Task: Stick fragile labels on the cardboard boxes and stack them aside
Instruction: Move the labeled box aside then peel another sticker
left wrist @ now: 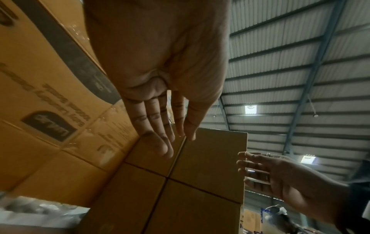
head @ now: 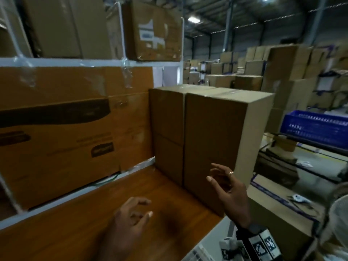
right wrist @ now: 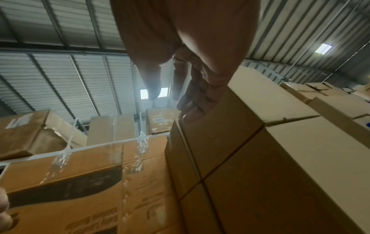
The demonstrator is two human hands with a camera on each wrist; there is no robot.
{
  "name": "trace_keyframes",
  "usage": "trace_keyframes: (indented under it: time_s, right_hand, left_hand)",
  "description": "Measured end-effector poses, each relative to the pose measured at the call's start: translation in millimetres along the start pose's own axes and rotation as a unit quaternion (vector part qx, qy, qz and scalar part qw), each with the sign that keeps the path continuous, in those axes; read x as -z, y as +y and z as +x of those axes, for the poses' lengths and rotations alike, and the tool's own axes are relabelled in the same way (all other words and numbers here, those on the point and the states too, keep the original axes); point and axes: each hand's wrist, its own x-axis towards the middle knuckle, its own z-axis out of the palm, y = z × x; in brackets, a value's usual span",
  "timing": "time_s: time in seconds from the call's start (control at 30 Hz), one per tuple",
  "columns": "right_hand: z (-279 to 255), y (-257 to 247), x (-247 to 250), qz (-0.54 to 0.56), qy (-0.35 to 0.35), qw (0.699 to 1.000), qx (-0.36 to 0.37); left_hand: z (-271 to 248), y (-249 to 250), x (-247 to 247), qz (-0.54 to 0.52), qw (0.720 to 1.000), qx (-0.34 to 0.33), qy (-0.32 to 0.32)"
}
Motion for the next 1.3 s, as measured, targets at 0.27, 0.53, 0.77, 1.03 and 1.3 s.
trace_keyframes:
  time_s: [0.27, 0.53, 0.77, 1.03, 1.3]
  right_hand:
    - [70, 32, 44, -0.103, 0.142, 0.983, 0.055]
    - [100, 72, 47, -0.09, 0.146, 0.982, 0.075]
    - [129, 105, 95, -0.121, 0.163, 0.96, 0.195]
    - [200, 147, 159, -0.102, 0.079, 0.983, 0.13]
    - [221, 177, 184, -0.027, -0.058, 0.993, 0.099]
  left_hand:
    - [101, 39, -74, -0.043, 0.994, -0.101, -0.001]
    - [168, 72, -137, -0.038, 0.976, -0.215, 0.008]
    - [171, 119, -190, 0.042, 0.952, -0.291, 0.081]
    - [164, 157, -247, 0.188, 0.932, -0.285, 0.12]
    - [142, 171, -272, 0.256, 0.922, -0.227, 0.18]
